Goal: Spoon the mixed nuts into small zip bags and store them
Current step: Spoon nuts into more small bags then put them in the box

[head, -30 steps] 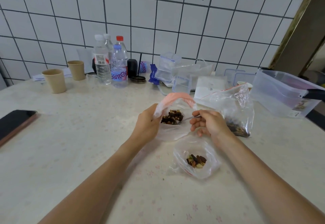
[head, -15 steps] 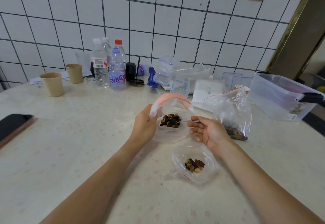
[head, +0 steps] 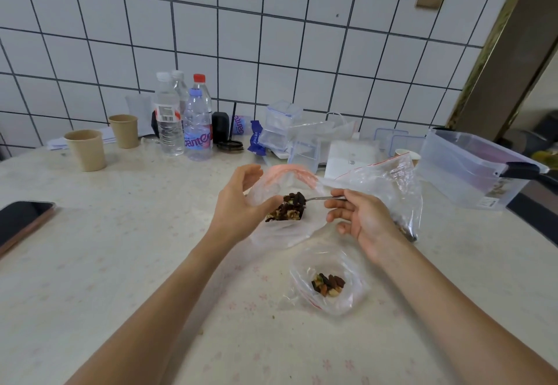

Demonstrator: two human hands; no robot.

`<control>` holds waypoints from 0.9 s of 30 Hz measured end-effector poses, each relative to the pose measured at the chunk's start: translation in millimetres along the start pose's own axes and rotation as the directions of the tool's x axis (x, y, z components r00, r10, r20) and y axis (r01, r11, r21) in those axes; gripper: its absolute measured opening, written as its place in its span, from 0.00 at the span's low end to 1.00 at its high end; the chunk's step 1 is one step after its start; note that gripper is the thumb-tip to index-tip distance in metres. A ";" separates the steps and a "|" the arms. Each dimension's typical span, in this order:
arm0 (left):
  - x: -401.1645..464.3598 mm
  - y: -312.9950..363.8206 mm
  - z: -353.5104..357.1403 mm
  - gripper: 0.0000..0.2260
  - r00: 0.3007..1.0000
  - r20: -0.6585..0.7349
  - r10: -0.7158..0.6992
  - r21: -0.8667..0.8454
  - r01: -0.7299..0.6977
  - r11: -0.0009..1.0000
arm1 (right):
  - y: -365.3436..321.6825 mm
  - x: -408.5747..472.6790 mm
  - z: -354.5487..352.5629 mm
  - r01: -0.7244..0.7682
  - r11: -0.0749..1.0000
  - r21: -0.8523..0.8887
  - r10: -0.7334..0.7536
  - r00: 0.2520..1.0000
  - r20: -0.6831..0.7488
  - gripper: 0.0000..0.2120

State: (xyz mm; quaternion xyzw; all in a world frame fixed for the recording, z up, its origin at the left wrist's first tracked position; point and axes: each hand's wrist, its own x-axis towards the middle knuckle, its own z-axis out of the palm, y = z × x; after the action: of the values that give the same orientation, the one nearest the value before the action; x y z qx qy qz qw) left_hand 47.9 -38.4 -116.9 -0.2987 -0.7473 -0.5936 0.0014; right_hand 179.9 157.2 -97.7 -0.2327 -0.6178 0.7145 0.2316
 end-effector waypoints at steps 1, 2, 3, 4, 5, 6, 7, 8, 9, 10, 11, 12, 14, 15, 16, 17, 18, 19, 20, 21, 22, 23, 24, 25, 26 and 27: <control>-1.0 2.9 -1.0 0.35 1.000 0.008 0.024 0.011 -0.024 1.000 | -2.8 -2.6 -0.3 0.010 1.000 -0.002 -0.010 1.000 0.004 0.12; -2.4 5.7 -1.7 0.36 0.999 0.013 0.049 0.021 -0.049 0.999 | -5.6 -5.7 -1.5 0.018 1.000 -0.003 -0.018 1.000 0.008 0.13; -4.2 8.6 -2.3 0.35 0.997 0.012 0.077 0.028 -0.078 0.997 | -8.4 -9.1 -2.9 0.026 1.000 -0.001 -0.026 1.000 0.013 0.13; -6.4 11.2 -3.0 0.34 0.994 0.005 0.111 0.039 -0.111 0.993 | -11.2 -13.2 -5.1 0.032 0.999 0.003 -0.032 0.999 0.020 0.13; -8.8 13.5 -3.8 0.32 0.988 -0.012 0.154 0.048 -0.154 0.987 | -13.8 -17.8 -7.9 0.036 0.999 0.011 -0.036 0.999 0.029 0.13; -11.5 15.6 -4.7 0.29 0.978 -0.037 0.206 0.057 -0.204 0.977 | -16.1 -23.0 -11.6 0.040 0.999 0.020 -0.040 0.998 0.038 0.13; -14.1 17.3 -5.3 0.26 0.961 -0.070 0.266 0.062 -0.262 0.963 | -18.2 -28.6 -15.9 0.045 0.999 0.029 -0.047 0.998 0.046 0.13; -16.8 19.1 -5.8 0.22 0.938 -0.106 0.329 0.078 -0.322 0.943 | -19.9 -34.8 -20.8 0.053 0.998 0.036 -0.055 0.997 0.053 0.13; -19.4 21.4 -5.5 0.18 0.908 -0.140 0.395 0.107 -0.383 0.918 | -21.4 -41.1 -26.1 0.060 0.997 0.041 -0.062 0.996 0.060 0.12; -22.4 24.2 -4.7 0.14 0.876 -0.160 0.455 0.149 -0.434 0.888 | -22.6 -47.8 -31.8 0.064 0.997 0.047 -0.067 0.996 0.066 0.12; -25.6 26.7 -3.1 0.11 0.850 -0.164 0.501 0.186 -0.472 0.862 | -23.6 -54.7 -37.8 0.065 0.997 0.051 -0.069 0.995 0.074 0.12; -28.8 28.8 -1.1 0.08 0.838 -0.150 0.525 0.207 -0.492 0.845 | -24.4 -61.9 -44.0 0.067 0.996 0.052 -0.071 0.994 0.083 0.12; -34.7 32.1 1.7 0.03 0.872 -0.068 0.485 0.197 -0.465 0.863 | -25.0 -76.6 -55.8 0.075 0.996 0.050 -0.079 0.992 0.097 0.12; -37.0 32.8 3.0 0.00 0.901 0.004 0.433 0.174 -0.427 0.887 | -24.5 -83.8 -61.1 0.080 0.995 0.053 -0.085 0.991 0.099 0.13; -38.8 32.1 5.2 0.03 0.919 0.078 0.387 0.171 -0.394 0.903 | -23.6 -90.6 -65.7 0.083 0.995 0.057 -0.088 0.991 0.099 0.13; -40.7 30.1 7.7 0.07 0.925 0.155 0.346 0.187 -0.371 0.909 | -22.1 -97.0 -69.6 0.079 0.995 0.061 -0.085 0.992 0.097 0.14; -42.5 28.0 10.0 0.11 0.926 0.224 0.305 0.225 -0.353 0.908 | -20.4 -103.0 -72.8 0.072 0.995 0.064 -0.078 0.992 0.096 0.13; -44.9 26.4 12.0 0.16 0.922 0.285 0.261 0.261 -0.336 0.905 | -18.3 -108.0 -74.8 0.063 0.996 0.067 -0.069 0.993 0.098 0.13; -47.2 25.0 13.2 0.22 0.914 0.344 0.214 0.293 -0.322 0.900 | -16.1 -112.2 -75.9 0.054 0.996 0.067 -0.061 0.993 0.102 0.13; -48.9 23.4 14.3 0.27 0.903 0.395 0.171 0.314 -0.308 0.898 | -13.7 -115.6 -76.4 0.048 0.997 0.063 -0.055 0.993 0.106 0.13; -49.6 21.6 15.4 0.29 0.889 0.435 0.144 0.323 -0.304 0.896 | -11.3 -118.0 -76.2 0.046 0.998 0.051 -0.051 0.993 0.107 0.13; -50.0 20.2 16.2 0.29 0.876 0.463 0.137 0.318 -0.308 0.897 | -8.7 -120.1 -75.5 0.049 0.998 0.029 -0.051 0.993 0.105 0.13; -50.2 19.5 16.6 0.28 0.862 0.490 0.130 0.299 -0.307 0.903 | -6.3 -121.9 -74.2 0.056 0.998 -0.004 -0.056 0.993 0.102 0.13; -50.3 19.5 16.9 0.27 0.849 0.514 0.122 0.271 -0.295 0.916 | -4.1 -123.6 -72.4 0.068 0.997 -0.042 -0.064 0.993 0.097 0.13; -50.3 19.9 17.1 0.26 0.839 0.534 0.109 0.240 -0.273 0.931 | -2.3 -125.0 -70.3 0.083 0.993 -0.080 -0.075 0.993 0.096 0.14; -50.3 20.3 17.7 0.24 0.830 0.550 0.095 0.209 -0.247 0.946 | -0.9 -126.5 -68.2 0.102 0.988 -0.117 -0.090 0.991 0.100 0.14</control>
State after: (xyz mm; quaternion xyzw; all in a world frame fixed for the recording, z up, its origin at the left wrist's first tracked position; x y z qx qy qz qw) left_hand 104.6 -42.7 -122.1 -0.5146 -0.7620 -0.3770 -0.1114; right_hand 321.4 131.9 -99.8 -0.1823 -0.6810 0.6736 0.2218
